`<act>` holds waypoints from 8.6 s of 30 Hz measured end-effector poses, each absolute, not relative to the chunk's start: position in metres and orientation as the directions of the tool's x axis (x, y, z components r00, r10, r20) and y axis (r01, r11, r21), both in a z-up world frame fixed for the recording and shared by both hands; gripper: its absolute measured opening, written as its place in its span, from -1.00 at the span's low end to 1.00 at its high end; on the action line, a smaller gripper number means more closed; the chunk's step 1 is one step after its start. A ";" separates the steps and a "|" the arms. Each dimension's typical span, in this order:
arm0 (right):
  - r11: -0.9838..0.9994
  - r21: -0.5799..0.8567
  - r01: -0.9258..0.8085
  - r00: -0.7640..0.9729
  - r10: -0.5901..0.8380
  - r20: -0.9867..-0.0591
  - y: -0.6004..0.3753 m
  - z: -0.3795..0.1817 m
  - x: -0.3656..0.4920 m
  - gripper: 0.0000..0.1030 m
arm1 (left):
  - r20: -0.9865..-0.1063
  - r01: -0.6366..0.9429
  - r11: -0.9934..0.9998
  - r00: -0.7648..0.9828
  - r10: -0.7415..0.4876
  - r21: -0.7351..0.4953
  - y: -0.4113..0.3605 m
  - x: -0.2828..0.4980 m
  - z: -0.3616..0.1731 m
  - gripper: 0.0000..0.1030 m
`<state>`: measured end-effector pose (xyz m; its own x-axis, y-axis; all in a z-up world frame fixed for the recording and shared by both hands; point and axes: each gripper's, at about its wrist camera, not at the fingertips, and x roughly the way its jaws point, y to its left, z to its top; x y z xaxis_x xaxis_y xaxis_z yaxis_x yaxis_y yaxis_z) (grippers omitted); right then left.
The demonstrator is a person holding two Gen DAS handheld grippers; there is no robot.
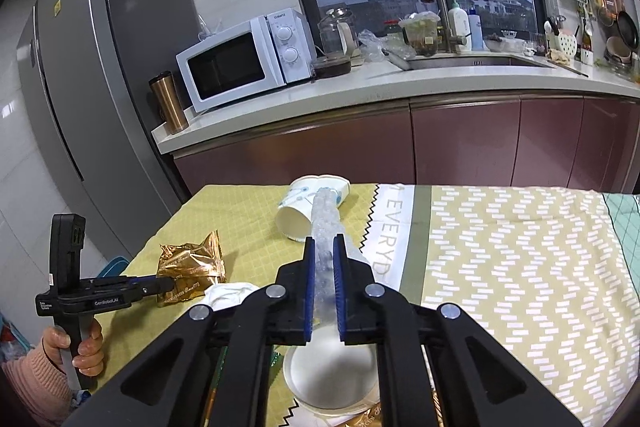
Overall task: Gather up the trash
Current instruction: 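Grasp the gold foil wrapper with the left gripper while the right grasps a foam net, then carry the gold wrapper and foam net over the blue bin with both grippers, then open both grippers to drop the wrapper and foam net into the bin, then move the right gripper to the white paper cup and grasp it, then lift the paper cup with the right gripper while the left grasps the tissue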
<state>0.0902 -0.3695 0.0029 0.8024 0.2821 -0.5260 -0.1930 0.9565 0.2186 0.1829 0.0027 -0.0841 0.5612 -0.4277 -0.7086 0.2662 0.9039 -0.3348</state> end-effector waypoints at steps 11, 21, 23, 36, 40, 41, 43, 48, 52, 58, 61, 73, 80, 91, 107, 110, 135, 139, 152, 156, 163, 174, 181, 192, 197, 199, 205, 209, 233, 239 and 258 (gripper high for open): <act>0.949 0.216 -0.229 0.828 0.307 -0.469 -0.360 0.023 0.081 -0.86 | -0.669 0.285 0.903 0.606 -0.430 -0.321 0.014 0.163 -0.066 -0.57; 0.917 0.227 -0.327 0.819 0.395 -0.416 -0.326 0.040 0.069 -0.86 | -0.630 0.285 0.911 0.659 -0.411 -0.297 0.039 0.131 -0.047 -0.57; 0.908 0.230 -0.351 0.811 0.417 -0.410 -0.318 0.042 0.066 -0.86 | -0.623 0.282 0.913 0.668 -0.407 -0.294 0.044 0.126 -0.044 -0.57; 0.858 0.250 -0.448 0.761 0.513 -0.397 -0.273 0.044 0.056 -0.86 | -0.592 0.255 0.920 0.707 -0.387 -0.297 0.085 0.090 -0.029 -0.57; 0.847 0.258 -0.464 0.749 0.531 -0.397 -0.262 0.042 0.053 -0.86 | -0.585 0.253 0.922 0.715 -0.383 -0.295 0.091 0.080 -0.025 -0.57; 0.844 0.261 -0.469 0.745 0.537 -0.397 -0.259 0.042 0.052 -0.86 | -0.583 0.252 0.922 0.717 -0.381 -0.293 0.092 0.078 -0.024 -0.57; 0.840 0.262 -0.475 0.740 0.543 -0.397 -0.254 0.041 0.051 -0.86 | -0.582 0.251 0.921 0.718 -0.383 -0.297 0.095 0.073 -0.024 -0.57; 0.825 0.272 -0.494 0.723 0.564 -0.398 -0.244 0.040 0.047 -0.86 | -0.570 0.245 0.918 0.725 -0.386 -0.310 0.103 0.065 -0.020 -0.57; 0.815 0.277 -0.509 0.709 0.580 -0.401 -0.236 0.037 0.045 -0.86 | -0.566 0.243 0.920 0.730 -0.383 -0.309 0.107 0.059 -0.017 -0.57; 0.800 0.285 -0.528 0.689 0.600 -0.407 -0.224 0.033 0.042 -0.86 | -0.561 0.234 0.922 0.738 -0.374 -0.307 0.115 0.051 -0.015 -0.57; 0.793 0.289 -0.537 0.679 0.609 -0.410 -0.218 0.032 0.041 -0.86 | -0.561 0.230 0.923 0.740 -0.371 -0.307 0.118 0.047 -0.015 -0.57; 0.759 0.306 -0.574 0.637 0.649 -0.415 -0.195 0.029 0.040 -0.86 | -0.557 0.206 0.934 0.757 -0.342 -0.293 0.129 0.036 -0.011 -0.57; 0.732 0.311 -0.606 0.601 0.678 -0.424 -0.174 0.025 0.040 -0.86 | -0.558 0.185 0.941 0.766 -0.319 -0.284 0.137 0.029 -0.010 -0.56; 0.699 0.326 -0.636 0.555 0.709 -0.436 -0.150 0.021 0.044 -0.86 | -0.568 0.135 0.950 0.774 -0.278 -0.281 0.165 0.019 -0.016 -0.56; 0.624 0.353 -0.697 0.462 0.768 -0.443 -0.100 0.015 0.057 -0.86 | -0.590 0.009 0.963 0.789 -0.172 -0.269 0.222 0.007 -0.026 -0.56; 0.605 0.358 -0.711 0.442 0.781 -0.441 -0.088 0.016 0.060 -0.86 | -0.597 -0.014 0.964 0.787 -0.153 -0.266 0.230 0.006 -0.029 -0.56; 0.530 0.422 -0.735 0.309 0.817 -0.487 -0.011 -0.014 0.086 -0.86 | -0.688 -0.193 0.947 0.724 -0.040 -0.257 0.278 0.022 -0.079 -0.53; 0.532 0.431 -0.729 0.292 0.811 -0.507 0.002 -0.023 0.094 -0.86 | -0.705 -0.215 0.944 0.708 -0.027 -0.251 0.283 0.027 -0.089 -0.51; 0.543 0.466 -0.699 0.218 0.781 -0.585 0.040 -0.059 0.112 -0.86 | -0.751 -0.272 0.930 0.660 -0.008 -0.249 0.296 0.048 -0.121 -0.49; 0.555 0.461 -0.692 0.204 0.764 -0.613 0.051 -0.069 0.116 -0.84 | -0.763 -0.280 0.927 0.647 -0.011 -0.251 0.299 0.057 -0.131 -0.54; 0.591 0.459 -0.663 0.188 0.726 -0.662 0.058 -0.087 0.123 -0.78 | -0.771 -0.283 0.922 0.637 -0.024 -0.263 0.300 0.067 -0.141 -0.54; 0.605 0.436 -0.666 0.229 0.722 -0.653 0.025 -0.072 0.114 -0.51 | -0.730 -0.227 0.934 0.682 -0.048 -0.274 0.285 0.059 -0.123 -0.26; 0.637 0.378 -0.671 0.319 0.709 -0.629 -0.028 -0.046 0.101 -0.39 | -0.683 -0.120 0.950 0.721 -0.115 -0.287 0.250 0.056 -0.102 -0.11; 0.758 0.324 -0.566 0.502 0.629 -0.593 -0.149 -0.011 0.089 -0.25 | -0.636 0.155 0.948 0.710 -0.302 -0.277 0.142 0.069 -0.073 -0.07; 0.821 0.285 -0.496 0.590 0.559 -0.583 -0.198 0.003 0.095 -0.16 | -0.626 0.266 0.920 0.674 -0.391 -0.289 0.092 0.086 -0.065 -0.06; 0.839 0.280 -0.467 0.613 0.536 -0.580 -0.215 0.006 0.101 -0.06 | -0.622 0.309 0.907 0.661 -0.420 -0.285 0.070 0.094 -0.060 -0.02; 0.894 0.263 -0.362 0.653 0.444 -0.614 -0.265 0.010 0.125 0.17 | -0.624 0.411 0.872 0.617 -0.480 -0.265 0.010 0.113 -0.051 0.04; 0.917 0.269 -0.295 0.634 0.399 -0.662 -0.290 0.005 0.157 0.22 | -0.628 0.466 0.844 0.580 -0.519 -0.267 -0.021 0.126 -0.048 0.08; 0.951 0.307 0.027 0.413 0.269 -0.870 -0.295 -0.067 0.279 0.57 | -0.682 0.537 0.748 0.376 -0.627 -0.391 -0.074 0.191 -0.069 0.23; 0.928 0.369 0.049 0.398 0.320 -0.860 -0.297 -0.078 0.282 0.27 | -0.694 0.543 0.725 0.321 -0.645 -0.423 -0.080 0.200 -0.080 0.22; 0.928 0.348 -0.134 0.558 0.361 -0.747 -0.282 -0.036 0.233 0.23 | -0.679 0.524 0.723 0.326 -0.658 -0.449 -0.074 0.201 -0.076 -0.88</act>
